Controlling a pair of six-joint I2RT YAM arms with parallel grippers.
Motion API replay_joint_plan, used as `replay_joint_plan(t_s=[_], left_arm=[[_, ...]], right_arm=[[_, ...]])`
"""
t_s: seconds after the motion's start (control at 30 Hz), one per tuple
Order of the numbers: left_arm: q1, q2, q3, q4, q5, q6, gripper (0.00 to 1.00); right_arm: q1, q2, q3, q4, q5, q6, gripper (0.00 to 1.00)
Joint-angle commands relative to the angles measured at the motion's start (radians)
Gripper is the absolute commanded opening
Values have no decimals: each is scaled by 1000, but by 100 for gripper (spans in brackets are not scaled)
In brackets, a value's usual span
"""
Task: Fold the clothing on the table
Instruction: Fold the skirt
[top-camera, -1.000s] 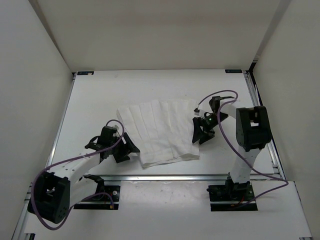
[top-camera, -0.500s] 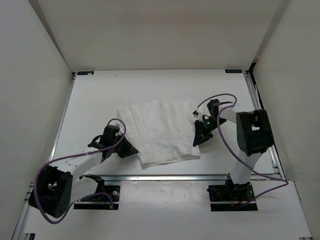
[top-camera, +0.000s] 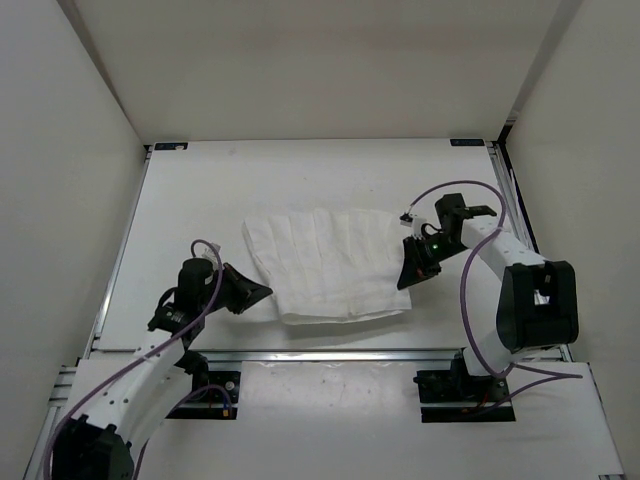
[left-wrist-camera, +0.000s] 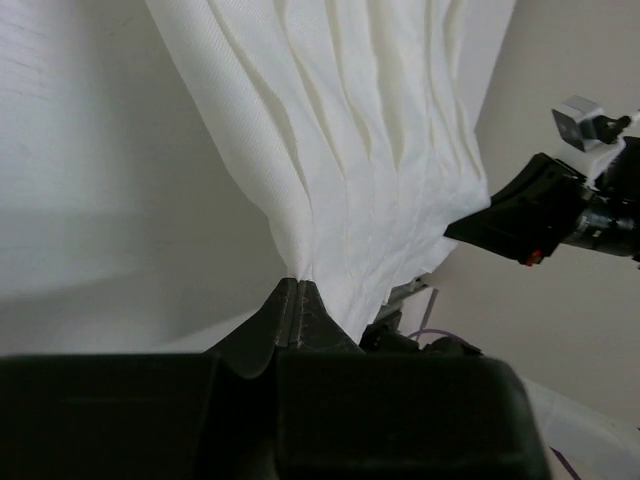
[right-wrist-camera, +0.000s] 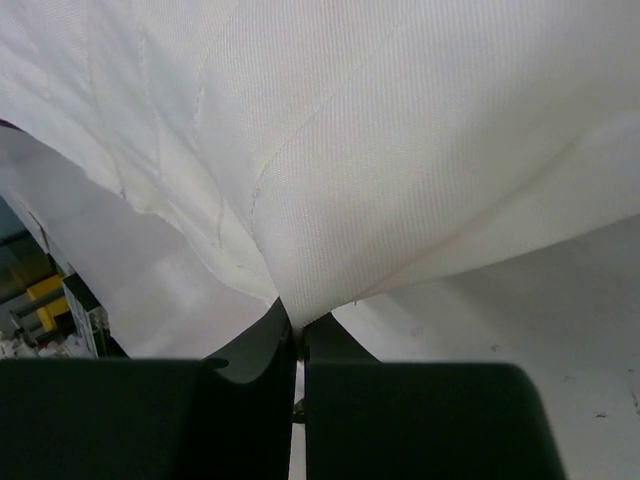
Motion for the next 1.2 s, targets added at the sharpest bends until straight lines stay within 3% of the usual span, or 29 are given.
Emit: replay_joint_plan(t_s=[0.0, 0.2, 0.43, 0.47, 0.5, 0.53, 0.57, 0.77, 0.97, 1.17], left_arm=[[25, -92, -45, -59, 44, -68, 0], [38, -190, -75, -45, 57, -134, 0], [-16, -66, -4, -18, 67, -76, 0], [-32, -32, 8, -54, 40, -54, 8], [-78, 8, 34, -102, 22, -42, 38], [-98, 29, 48, -126, -26, -19, 57], [-141, 72, 65, -159, -52, 3, 98], [-280, 241, 128, -151, -123, 4, 99], [-316, 316, 119, -115, -158, 11, 98], [-325, 344, 57, 56, -183, -41, 99]], right_arm=[[-28, -52, -10, -54, -24, -55, 0], [-35, -81, 32, -72, -40, -81, 0], [-8, -66, 47, -69, -52, -84, 0], [-6, -63, 47, -60, -50, -78, 0], [0, -61, 33, -57, -44, -77, 0], [3, -53, 24, -42, -41, -74, 0], [6, -59, 21, -37, -37, -70, 0], [17, -38, -4, 41, -49, -1, 0], [6, 36, 27, 78, -75, 45, 0], [20, 53, 45, 83, -61, 51, 0]])
